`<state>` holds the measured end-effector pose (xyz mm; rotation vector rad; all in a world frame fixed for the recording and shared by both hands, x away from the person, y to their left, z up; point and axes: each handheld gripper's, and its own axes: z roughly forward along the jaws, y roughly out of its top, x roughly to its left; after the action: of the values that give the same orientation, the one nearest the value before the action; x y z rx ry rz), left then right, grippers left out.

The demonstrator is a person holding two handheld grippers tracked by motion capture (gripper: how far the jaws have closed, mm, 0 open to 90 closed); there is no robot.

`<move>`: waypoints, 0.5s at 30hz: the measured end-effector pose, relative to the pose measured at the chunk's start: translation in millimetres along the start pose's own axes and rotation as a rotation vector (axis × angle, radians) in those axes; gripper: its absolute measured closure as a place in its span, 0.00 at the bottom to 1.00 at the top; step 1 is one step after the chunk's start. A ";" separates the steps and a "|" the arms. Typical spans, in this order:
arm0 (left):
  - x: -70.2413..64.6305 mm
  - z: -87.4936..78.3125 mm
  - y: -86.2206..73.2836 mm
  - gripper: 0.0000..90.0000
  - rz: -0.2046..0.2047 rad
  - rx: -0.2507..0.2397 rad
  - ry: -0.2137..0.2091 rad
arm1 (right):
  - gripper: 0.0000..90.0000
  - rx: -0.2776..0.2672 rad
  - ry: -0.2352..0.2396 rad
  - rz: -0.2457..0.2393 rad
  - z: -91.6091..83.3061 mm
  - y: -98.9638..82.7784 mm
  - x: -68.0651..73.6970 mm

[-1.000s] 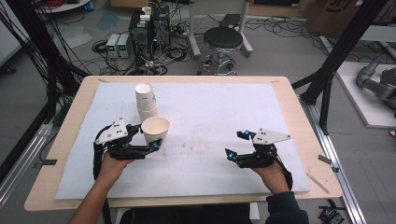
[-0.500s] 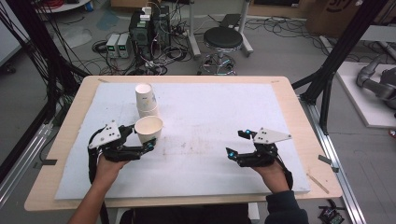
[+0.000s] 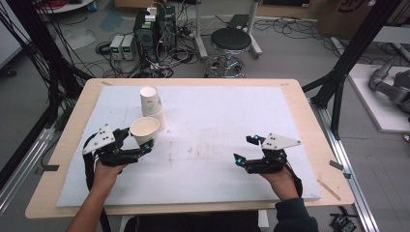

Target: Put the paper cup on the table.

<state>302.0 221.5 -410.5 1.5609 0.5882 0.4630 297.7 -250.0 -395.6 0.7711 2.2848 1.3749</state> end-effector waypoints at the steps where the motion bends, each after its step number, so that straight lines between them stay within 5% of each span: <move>1: 0.7 -0.7 -1.1 0.36 0.005 0.001 0.005 | 0.23 0.000 0.001 -0.003 0.5 -0.4 0.5; 8: 6.1 -6.6 -9.3 0.36 0.000 0.007 0.048 | 0.23 0.009 0.007 -0.004 1.1 -4.9 4.5; 15: 15.0 -2.3 -22.0 0.36 0.005 0.080 0.087 | 0.23 0.006 0.004 -0.003 -0.3 -7.1 2.1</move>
<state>310.3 233.2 -433.0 1.6242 0.6774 0.5187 293.9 -251.5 -401.8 0.7667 2.2937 1.3695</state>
